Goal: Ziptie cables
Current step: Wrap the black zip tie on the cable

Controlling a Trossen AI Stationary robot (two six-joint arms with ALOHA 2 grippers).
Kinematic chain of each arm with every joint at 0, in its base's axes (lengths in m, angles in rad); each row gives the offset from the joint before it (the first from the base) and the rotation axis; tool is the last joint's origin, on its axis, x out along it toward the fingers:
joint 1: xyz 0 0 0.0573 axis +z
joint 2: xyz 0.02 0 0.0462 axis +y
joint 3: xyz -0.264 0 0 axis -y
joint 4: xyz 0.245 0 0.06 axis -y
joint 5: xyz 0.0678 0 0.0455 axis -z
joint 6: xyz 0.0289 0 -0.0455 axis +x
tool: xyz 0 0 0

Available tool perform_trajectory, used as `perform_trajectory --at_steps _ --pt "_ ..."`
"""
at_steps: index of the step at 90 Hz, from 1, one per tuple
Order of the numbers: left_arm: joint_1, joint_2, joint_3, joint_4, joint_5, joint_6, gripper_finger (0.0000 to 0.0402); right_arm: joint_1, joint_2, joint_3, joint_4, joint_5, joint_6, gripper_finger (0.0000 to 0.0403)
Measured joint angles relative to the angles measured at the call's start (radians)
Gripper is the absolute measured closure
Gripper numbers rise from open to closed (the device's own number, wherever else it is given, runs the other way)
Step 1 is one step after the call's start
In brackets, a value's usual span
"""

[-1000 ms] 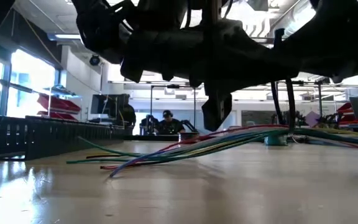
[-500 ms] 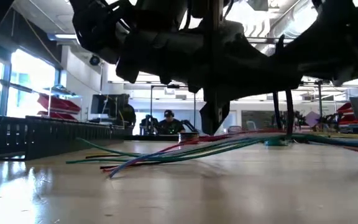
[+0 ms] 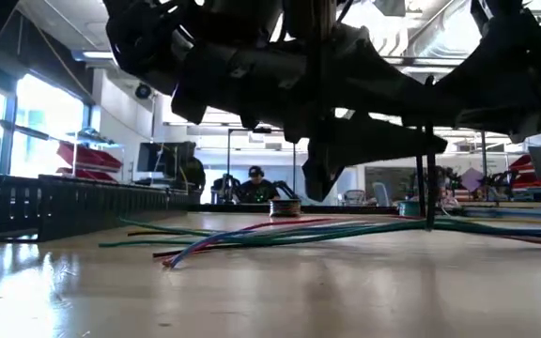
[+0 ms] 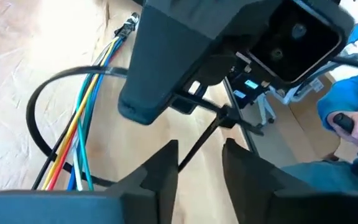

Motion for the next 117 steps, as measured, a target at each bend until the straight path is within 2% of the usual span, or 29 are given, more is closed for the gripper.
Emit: perform_trajectory --at_steps 15,38,63,88,108,117 --pt "-0.011 -0.002 0.0 -0.008 -0.043 0.052 0.0288 0.0 0.0 0.0 0.001 0.0 0.0 0.0403" --pt "-0.054 -0.005 0.0 -0.01 -0.159 0.212 0.0302 0.0 0.0 -0.001 0.0 -0.011 0.04 0.0403" --pt "-0.077 -0.039 0.001 -0.039 -0.289 0.269 0.0316 0.0 0.0 -0.001 -0.004 -0.023 0.045 0.0403" --pt "-0.069 -0.038 0.001 -0.043 -0.292 0.272 0.0342 0.0 0.0 -0.001 -0.004 -0.023 0.045 0.0403" --pt "-0.07 -0.038 0.001 -0.04 -0.295 0.28 0.0392 0.0 0.0 -0.001 -0.003 -0.027 0.044 0.0403" --pt "-0.069 -0.038 0.001 -0.039 -0.293 0.27 0.0399 0.0 0.0 -0.001 -0.002 -0.027 0.024 0.0403"
